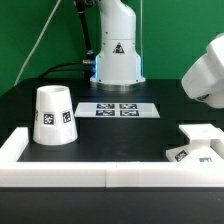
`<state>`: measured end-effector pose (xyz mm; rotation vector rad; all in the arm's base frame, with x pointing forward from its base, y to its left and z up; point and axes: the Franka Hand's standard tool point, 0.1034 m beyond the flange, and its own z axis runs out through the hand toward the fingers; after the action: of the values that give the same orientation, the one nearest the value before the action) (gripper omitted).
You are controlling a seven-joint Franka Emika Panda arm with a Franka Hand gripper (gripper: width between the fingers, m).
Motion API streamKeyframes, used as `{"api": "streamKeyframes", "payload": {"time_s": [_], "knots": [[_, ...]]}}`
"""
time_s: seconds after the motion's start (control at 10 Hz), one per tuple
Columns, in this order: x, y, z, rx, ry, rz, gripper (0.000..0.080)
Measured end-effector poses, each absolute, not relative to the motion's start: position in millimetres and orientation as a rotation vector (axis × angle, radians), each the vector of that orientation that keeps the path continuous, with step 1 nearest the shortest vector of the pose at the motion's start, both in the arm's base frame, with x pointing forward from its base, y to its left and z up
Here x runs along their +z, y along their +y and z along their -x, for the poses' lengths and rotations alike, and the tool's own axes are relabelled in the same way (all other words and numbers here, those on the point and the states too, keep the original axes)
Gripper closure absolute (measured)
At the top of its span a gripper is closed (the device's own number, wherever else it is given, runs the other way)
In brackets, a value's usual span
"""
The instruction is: Assemble lamp
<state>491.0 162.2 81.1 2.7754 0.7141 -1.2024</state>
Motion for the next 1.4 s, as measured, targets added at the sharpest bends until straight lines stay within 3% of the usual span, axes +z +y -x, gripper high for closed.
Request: {"api": "streamKeyframes", "payload": {"time_s": [0.1,0.6,1.1,1.4], "knots": [[80.6,159.9,-502.0,-1.067,0.736,-2.842,0.0222],[127.7,123.1,-510.5,-0.654,0.697,-2.990,0.0222],[129.2,113.9,-529.4,-0.066,0.705,-3.070,0.0220],[159.4,111.5,-543.3,0.239,0.683,-3.067,0.0220]]}}
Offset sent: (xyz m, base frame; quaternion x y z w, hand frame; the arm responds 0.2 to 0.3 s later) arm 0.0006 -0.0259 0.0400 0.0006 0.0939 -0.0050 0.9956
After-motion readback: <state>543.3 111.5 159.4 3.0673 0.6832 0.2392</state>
